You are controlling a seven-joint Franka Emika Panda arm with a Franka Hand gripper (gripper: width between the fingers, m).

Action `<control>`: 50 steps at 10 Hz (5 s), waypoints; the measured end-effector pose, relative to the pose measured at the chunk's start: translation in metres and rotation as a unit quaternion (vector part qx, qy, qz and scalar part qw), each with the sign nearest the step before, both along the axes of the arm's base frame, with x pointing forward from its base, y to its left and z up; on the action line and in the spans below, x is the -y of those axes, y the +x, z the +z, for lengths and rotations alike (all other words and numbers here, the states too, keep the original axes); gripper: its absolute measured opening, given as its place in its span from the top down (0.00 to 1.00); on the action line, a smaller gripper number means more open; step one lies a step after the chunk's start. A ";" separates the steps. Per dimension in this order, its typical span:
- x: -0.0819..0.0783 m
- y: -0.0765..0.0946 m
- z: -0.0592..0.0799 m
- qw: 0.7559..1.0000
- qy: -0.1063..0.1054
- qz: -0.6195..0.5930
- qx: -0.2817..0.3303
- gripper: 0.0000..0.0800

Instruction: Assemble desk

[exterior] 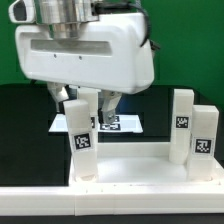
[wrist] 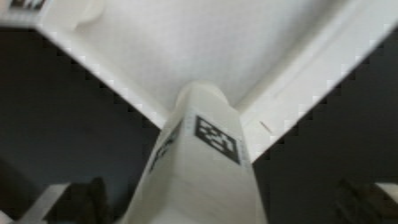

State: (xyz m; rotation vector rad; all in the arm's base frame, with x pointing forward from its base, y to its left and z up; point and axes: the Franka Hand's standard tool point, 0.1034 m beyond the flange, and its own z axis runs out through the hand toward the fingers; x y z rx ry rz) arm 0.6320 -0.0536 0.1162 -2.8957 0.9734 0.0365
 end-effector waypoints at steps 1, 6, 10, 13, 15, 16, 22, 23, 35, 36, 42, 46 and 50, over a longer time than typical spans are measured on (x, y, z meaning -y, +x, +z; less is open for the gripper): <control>0.000 0.000 0.000 1.000 0.000 0.013 0.001 0.19; -0.002 0.002 -0.002 0.968 -0.013 0.251 0.018 0.19; 0.000 0.003 -0.004 0.975 -0.018 0.222 0.025 0.42; -0.001 0.003 -0.004 0.995 -0.016 0.094 0.016 0.64; -0.001 0.004 -0.005 1.000 -0.014 0.007 0.010 0.64; -0.002 0.004 -0.004 0.996 -0.014 -0.086 0.003 0.64; 0.001 0.004 -0.005 0.919 0.027 -0.393 -0.027 0.64; 0.001 0.005 -0.004 0.935 0.022 -0.354 -0.019 0.64; 0.000 0.003 -0.009 0.971 0.000 0.237 0.032 0.19; 0.000 0.003 -0.009 0.971 0.000 0.237 0.032 0.19; -0.001 -0.003 -0.007 0.987 0.011 0.159 -0.020 0.64; 0.011 0.002 -0.009 0.992 0.045 0.047 -0.112 0.64; 0.009 0.002 -0.009 0.992 0.036 -0.008 -0.119 0.64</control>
Offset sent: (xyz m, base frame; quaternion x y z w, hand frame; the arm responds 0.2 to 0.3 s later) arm 0.0000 0.0000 0.0000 0.0000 0.0000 -0.1296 0.9916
